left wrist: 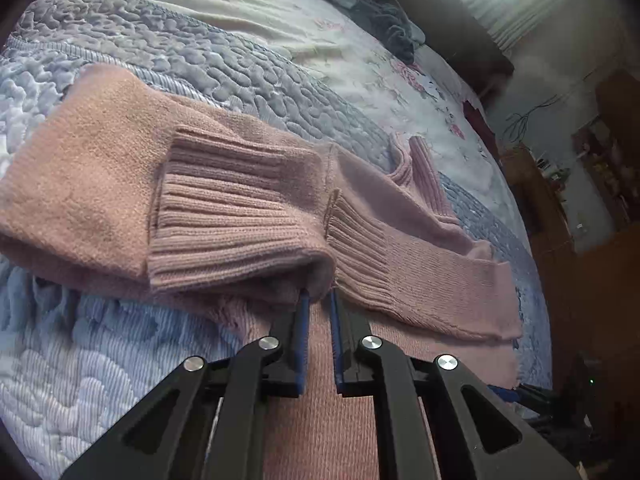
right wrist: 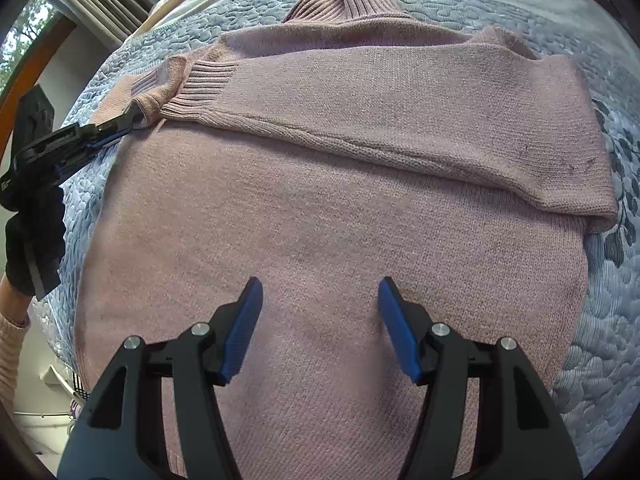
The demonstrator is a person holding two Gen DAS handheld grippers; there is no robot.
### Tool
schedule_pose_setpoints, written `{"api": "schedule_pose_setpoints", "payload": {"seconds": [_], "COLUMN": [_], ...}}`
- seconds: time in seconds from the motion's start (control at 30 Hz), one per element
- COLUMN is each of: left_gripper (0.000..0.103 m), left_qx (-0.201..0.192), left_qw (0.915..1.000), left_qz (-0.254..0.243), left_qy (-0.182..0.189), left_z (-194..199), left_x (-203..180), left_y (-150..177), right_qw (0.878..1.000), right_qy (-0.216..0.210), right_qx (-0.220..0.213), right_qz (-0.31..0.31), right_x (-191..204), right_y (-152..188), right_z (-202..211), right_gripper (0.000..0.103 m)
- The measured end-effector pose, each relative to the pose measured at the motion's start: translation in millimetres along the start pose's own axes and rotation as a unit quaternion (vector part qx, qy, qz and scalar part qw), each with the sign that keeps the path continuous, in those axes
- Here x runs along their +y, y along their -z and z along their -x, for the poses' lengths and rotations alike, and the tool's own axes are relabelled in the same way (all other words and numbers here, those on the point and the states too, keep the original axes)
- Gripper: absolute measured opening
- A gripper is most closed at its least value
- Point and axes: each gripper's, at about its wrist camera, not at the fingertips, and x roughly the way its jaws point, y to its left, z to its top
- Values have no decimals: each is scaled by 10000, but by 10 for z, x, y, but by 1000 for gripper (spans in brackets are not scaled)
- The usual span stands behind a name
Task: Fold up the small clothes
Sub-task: 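Fold the held sleeve across the sweater body with the left tool and release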
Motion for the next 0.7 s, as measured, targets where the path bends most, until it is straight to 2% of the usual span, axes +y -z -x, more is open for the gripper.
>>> {"api": "schedule_pose_setpoints", "payload": {"seconds": [0.1, 0.17, 0.2, 0.27, 0.37, 0.47, 0.53, 0.7], "left_gripper": [9, 9, 9, 9, 9, 9, 9, 9], "left_qx": [-519, -709, -707, -620, -28, -23, -87, -420], "left_qw": [9981, 9927, 9896, 9870, 9822, 9783, 9780, 9870], "left_qz": [-110, -93, 5, 247, 276, -241, -365, 48], "left_qy": [-328, -967, -1251, -1460, -1859, -2058, -2054, -1554], "left_z": [412, 501, 495, 409, 78, -67, -48, 254], "left_x": [158, 316, 431, 668, 890, 870, 851, 984], "left_y": [-127, -325, -414, -546, -576, -489, -463, -421], "right_qw": [9998, 9995, 9993, 9991, 9980, 9962, 9946, 9887], "right_qy": [-184, -289, -332, -393, -621, -863, -1008, -1406], "right_qx": [-57, -93, -107, -122, -121, -59, 19, 247], "right_qz": [15, 60, 91, 118, 40, -124, -242, -458], "right_x": [184, 361, 460, 647, 868, 1039, 1136, 1406], "right_y": [-188, -348, -443, -619, -911, -1218, -1393, -1762], "right_z": [29, 30, 22, -10, -75, -189, -309, -702], "right_gripper": [60, 60, 60, 60, 60, 60, 60, 61]}}
